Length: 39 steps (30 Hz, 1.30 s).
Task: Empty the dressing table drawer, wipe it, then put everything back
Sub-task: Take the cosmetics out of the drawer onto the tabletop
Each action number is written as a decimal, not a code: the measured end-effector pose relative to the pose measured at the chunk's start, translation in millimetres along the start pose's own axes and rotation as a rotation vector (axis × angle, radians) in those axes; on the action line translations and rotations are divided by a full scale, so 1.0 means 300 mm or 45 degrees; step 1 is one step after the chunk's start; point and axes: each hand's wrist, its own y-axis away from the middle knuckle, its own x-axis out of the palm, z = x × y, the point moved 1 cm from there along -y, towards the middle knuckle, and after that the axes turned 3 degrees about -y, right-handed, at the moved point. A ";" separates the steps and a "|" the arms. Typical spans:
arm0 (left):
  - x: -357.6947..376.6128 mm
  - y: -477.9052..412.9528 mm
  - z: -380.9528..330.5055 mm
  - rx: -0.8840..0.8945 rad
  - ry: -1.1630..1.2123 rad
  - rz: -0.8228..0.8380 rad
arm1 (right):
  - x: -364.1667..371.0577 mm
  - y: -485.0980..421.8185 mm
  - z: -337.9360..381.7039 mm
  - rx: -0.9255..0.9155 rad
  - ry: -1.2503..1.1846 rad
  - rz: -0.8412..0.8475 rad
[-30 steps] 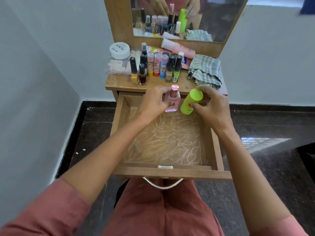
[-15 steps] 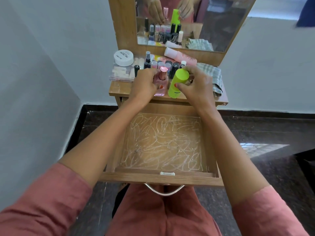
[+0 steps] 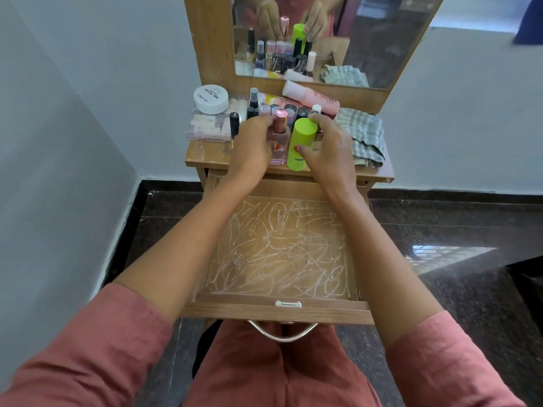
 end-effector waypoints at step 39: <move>0.118 0.132 -0.169 0.307 0.078 -0.348 | -0.136 0.038 -0.235 0.371 -0.266 -0.483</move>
